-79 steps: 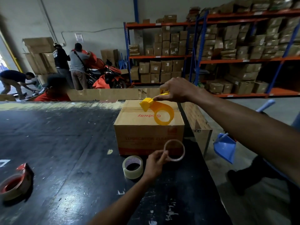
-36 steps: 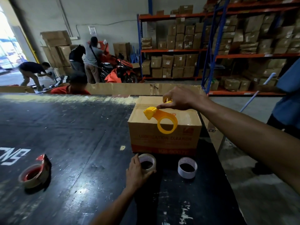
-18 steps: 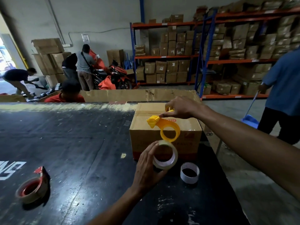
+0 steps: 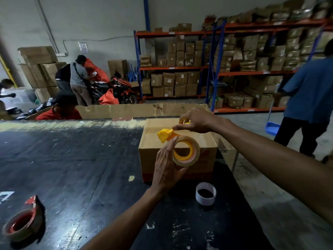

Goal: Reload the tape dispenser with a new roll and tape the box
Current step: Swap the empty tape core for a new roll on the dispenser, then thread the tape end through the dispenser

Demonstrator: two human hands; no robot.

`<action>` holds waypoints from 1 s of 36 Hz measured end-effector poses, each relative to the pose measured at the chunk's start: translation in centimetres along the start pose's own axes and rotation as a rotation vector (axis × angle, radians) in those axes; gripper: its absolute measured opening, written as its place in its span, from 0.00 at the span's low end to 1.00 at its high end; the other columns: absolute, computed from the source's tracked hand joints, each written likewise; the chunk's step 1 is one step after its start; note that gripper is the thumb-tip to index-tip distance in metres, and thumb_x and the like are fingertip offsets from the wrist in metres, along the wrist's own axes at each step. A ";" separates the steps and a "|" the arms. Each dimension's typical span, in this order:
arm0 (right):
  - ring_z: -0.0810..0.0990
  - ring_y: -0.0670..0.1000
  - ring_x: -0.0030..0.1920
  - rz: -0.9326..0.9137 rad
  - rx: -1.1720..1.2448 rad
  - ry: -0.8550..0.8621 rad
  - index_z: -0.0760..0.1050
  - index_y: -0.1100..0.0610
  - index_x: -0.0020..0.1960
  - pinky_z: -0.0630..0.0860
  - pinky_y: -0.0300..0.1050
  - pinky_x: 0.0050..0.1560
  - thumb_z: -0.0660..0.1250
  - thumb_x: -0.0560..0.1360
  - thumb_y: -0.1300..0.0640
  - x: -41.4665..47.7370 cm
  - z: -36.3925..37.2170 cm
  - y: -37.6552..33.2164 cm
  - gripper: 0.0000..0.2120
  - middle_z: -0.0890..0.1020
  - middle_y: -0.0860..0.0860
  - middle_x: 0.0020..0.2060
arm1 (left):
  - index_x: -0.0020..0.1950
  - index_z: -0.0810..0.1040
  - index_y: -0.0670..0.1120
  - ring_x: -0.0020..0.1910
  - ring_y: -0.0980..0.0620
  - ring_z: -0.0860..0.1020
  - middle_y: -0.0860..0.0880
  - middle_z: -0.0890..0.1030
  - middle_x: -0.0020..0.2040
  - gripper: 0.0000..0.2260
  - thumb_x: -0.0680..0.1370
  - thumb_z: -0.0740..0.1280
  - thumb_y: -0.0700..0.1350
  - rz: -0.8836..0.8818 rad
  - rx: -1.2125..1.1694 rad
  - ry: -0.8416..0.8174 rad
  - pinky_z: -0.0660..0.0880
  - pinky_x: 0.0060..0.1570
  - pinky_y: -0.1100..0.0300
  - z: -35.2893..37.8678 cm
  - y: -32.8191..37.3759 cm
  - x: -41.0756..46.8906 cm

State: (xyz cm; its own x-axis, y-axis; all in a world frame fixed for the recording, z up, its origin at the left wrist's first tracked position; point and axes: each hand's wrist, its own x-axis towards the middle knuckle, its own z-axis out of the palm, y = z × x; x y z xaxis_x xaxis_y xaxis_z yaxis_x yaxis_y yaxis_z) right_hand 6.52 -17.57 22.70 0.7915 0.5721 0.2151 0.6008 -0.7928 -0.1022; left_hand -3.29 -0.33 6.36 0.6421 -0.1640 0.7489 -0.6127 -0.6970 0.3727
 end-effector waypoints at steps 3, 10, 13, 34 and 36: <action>0.84 0.51 0.43 0.035 0.107 0.000 0.84 0.53 0.48 0.81 0.53 0.44 0.64 0.75 0.28 -0.6 -1.0 0.4 0.28 0.85 0.53 0.43 | 0.81 0.58 0.44 0.81 0.52 0.62 0.48 0.63 0.81 0.48 0.69 0.81 0.52 -0.001 -0.017 0.005 0.63 0.78 0.52 -0.1 0.2 0.4; 0.87 0.48 0.40 0.099 0.369 0.004 0.83 0.55 0.53 0.86 0.50 0.42 0.66 0.73 0.29 -2.5 -2.3 0.6 0.29 0.85 0.52 0.44 | 0.82 0.56 0.46 0.79 0.49 0.65 0.47 0.65 0.80 0.48 0.70 0.80 0.56 -0.084 -0.091 0.069 0.69 0.73 0.41 -0.4 0.5 2.0; 0.86 0.49 0.43 0.124 0.444 -0.001 0.80 0.56 0.60 0.84 0.46 0.41 0.68 0.76 0.35 -3.0 -2.3 0.1 0.26 0.84 0.52 0.48 | 0.81 0.54 0.48 0.77 0.45 0.69 0.45 0.67 0.79 0.49 0.69 0.79 0.55 -0.091 -0.163 0.111 0.72 0.69 0.38 -0.6 1.3 3.0; 0.86 0.51 0.48 0.157 0.350 -0.250 0.73 0.57 0.66 0.83 0.46 0.45 0.68 0.81 0.60 -3.8 -1.8 -0.4 0.15 0.82 0.54 0.54 | 0.68 0.69 0.44 0.74 0.55 0.70 0.41 0.72 0.71 0.30 0.71 0.80 0.43 0.112 -0.218 0.168 0.70 0.71 0.65 -0.7 0.9 2.4; 0.85 0.48 0.47 0.163 0.336 -0.236 0.72 0.56 0.66 0.80 0.41 0.42 0.68 0.81 0.58 -3.7 -2.0 -0.4 0.15 0.82 0.54 0.55 | 0.60 0.74 0.42 0.66 0.58 0.72 0.44 0.73 0.64 0.22 0.71 0.78 0.46 0.109 -0.182 0.194 0.71 0.65 0.71 -0.9 0.8 2.5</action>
State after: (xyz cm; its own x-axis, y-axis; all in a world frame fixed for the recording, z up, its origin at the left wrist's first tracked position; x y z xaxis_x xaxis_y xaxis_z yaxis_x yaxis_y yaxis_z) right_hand 3.13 -19.74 23.93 0.8596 0.5082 -0.0535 0.4379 -0.7866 -0.4354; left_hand -2.54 -0.65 9.04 0.4785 -0.0824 0.8742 -0.7570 -0.5432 0.3632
